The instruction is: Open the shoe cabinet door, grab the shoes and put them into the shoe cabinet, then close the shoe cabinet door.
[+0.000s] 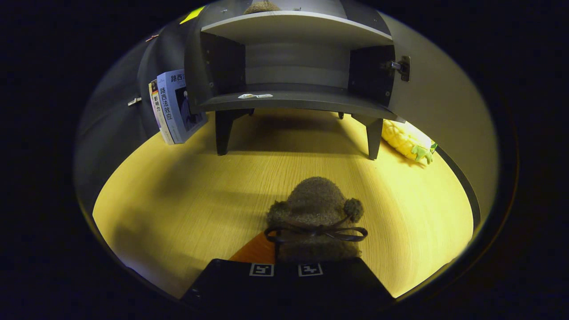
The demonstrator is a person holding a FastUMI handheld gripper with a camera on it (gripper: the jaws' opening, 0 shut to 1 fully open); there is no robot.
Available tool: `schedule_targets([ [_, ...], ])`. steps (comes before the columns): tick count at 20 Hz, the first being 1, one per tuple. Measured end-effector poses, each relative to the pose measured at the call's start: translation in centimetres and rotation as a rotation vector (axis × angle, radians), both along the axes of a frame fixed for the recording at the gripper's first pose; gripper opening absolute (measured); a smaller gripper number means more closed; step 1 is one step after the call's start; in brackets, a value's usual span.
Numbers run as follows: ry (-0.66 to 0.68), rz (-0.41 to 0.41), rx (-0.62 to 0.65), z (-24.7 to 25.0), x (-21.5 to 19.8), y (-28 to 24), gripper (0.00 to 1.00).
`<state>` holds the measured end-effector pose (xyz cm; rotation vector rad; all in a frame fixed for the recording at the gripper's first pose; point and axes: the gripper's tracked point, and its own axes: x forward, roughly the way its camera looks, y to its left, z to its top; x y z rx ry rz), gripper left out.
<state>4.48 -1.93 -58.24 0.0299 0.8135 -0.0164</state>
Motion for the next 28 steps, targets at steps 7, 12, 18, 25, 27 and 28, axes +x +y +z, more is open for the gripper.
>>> schedule_targets([
  [7,-0.036,0.003,-0.018,6.2,0.6,-0.5,0.05],
  [12,-0.133,0.004,-0.013,14.6,2.6,0.4,0.05],
  [18,-0.253,-0.010,0.020,25.8,5.7,1.8,0.05],
  [25,-0.303,-0.010,0.026,34.7,9.2,2.9,0.05],
  [27,-0.309,-0.026,0.041,36.9,10.7,2.9,0.05],
  [28,-0.309,-0.035,0.045,37.8,11.2,2.7,0.05],
])
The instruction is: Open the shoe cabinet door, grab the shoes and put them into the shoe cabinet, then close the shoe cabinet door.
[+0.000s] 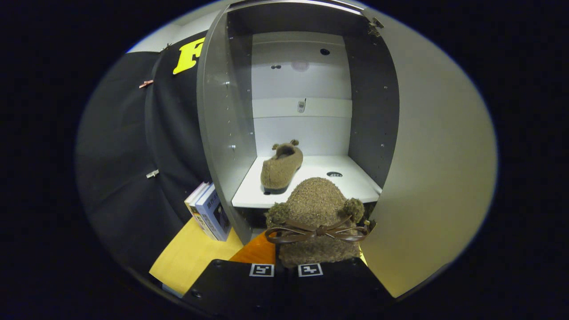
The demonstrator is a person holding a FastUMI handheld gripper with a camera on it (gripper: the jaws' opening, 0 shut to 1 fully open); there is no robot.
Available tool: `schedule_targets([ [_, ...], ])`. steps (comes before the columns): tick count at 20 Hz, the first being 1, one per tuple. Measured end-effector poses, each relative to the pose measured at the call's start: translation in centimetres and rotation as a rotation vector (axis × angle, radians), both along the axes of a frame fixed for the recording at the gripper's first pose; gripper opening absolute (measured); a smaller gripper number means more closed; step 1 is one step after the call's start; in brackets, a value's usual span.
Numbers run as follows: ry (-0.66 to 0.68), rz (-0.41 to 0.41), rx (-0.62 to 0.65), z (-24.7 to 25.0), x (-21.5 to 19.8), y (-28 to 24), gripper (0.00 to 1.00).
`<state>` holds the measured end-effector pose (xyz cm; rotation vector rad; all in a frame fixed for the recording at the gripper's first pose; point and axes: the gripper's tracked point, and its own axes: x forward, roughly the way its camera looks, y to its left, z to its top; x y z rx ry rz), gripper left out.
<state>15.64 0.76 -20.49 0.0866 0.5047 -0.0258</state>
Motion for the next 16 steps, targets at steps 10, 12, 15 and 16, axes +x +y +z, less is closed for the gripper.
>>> schedule_targets([
  [10,-0.003,-0.040,-0.008,6.2,10.2,-3.3,0.05],
  [12,0.023,-0.043,-0.020,6.0,13.7,-4.2,0.05],
  [15,0.056,-0.045,-0.012,5.2,19.3,-5.6,0.05],
  [16,0.063,-0.052,-0.002,4.7,20.8,-6.1,0.05],
])
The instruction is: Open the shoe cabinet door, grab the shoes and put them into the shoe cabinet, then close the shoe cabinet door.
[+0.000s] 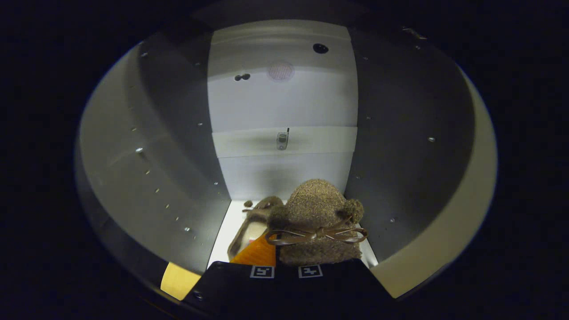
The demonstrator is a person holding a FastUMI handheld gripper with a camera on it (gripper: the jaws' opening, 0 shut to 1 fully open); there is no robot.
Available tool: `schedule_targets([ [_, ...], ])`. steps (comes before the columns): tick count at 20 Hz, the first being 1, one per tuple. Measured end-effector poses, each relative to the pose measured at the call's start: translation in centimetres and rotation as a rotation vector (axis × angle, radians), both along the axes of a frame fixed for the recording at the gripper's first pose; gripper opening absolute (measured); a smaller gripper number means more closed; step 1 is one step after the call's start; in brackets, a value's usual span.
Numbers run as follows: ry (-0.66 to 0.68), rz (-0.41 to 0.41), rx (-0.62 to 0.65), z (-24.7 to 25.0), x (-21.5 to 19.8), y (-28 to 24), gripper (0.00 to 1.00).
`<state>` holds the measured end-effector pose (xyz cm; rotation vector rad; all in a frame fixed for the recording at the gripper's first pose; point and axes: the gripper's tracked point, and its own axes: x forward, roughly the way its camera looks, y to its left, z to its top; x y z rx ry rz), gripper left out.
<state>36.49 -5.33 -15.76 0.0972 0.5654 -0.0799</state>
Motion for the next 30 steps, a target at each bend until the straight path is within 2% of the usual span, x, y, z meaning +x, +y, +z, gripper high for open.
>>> schedule_targets([
  [4,0.071,-0.009,0.042,-4.1,5.1,-1.7,0.04],
  [7,0.120,-0.015,0.002,-8.0,7.9,-3.0,0.04],
  [10,0.183,-0.042,0.001,-11.5,9.2,-4.0,0.05],
  [12,0.258,-0.015,0.002,-14.1,9.2,-4.4,0.04],
  [13,0.280,-0.008,-0.007,-14.2,9.0,-4.7,0.04],
  [15,0.226,-0.027,-0.028,-13.8,10.1,-4.8,0.05],
  [17,0.279,-0.019,-0.028,-14.6,9.0,-4.8,0.06],
  [19,0.270,-0.001,-0.070,-13.9,8.3,-5.0,0.10],
  [22,0.260,0.010,-0.089,-12.9,7.0,-4.6,0.19],
  [23,0.247,0.011,-0.076,-12.7,6.6,-4.4,0.20],
  [25,0.208,0.009,-0.056,-11.1,5.5,-3.9,0.37],
  [26,0.183,0.004,-0.056,-10.1,5.0,-3.8,0.41],
  [30,0.066,-0.010,-0.030,-5.4,1.2,-2.6,0.41],
])
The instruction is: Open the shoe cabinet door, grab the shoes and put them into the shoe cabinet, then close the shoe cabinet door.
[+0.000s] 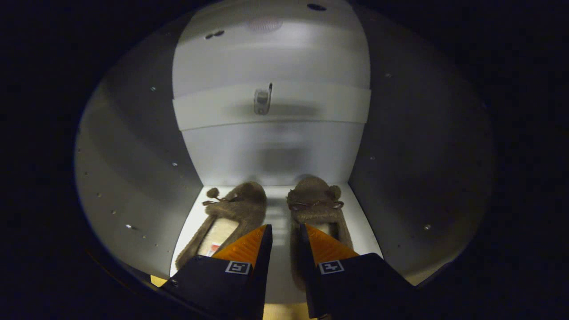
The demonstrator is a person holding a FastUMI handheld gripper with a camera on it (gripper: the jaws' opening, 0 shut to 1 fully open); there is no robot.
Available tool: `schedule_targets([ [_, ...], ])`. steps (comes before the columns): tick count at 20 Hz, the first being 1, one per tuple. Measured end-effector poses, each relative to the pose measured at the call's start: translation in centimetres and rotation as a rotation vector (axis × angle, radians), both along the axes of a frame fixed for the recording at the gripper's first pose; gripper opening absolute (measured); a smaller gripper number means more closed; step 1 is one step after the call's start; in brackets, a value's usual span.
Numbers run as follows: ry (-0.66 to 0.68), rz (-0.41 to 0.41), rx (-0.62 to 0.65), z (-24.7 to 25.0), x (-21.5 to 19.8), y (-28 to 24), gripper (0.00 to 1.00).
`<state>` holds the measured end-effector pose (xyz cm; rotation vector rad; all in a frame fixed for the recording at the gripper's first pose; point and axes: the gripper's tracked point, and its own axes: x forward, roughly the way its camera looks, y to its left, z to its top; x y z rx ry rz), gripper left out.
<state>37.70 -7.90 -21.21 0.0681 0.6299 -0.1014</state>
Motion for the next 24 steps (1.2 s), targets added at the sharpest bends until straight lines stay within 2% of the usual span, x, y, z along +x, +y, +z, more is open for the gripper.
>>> schedule_targets([
  [8,-0.366,0.067,-0.009,15.0,-13.0,6.4,0.41],
  [13,-0.529,0.092,-0.019,19.7,-22.2,9.5,0.42],
  [15,-0.579,0.085,0.002,21.2,-25.7,9.7,0.51],
  [18,-0.595,0.061,0.053,22.2,-30.9,8.8,0.49],
  [22,-0.623,0.050,0.075,23.6,-36.7,6.1,0.99],
  [24,-0.641,0.031,0.072,24.4,-39.4,3.8,0.99],
])
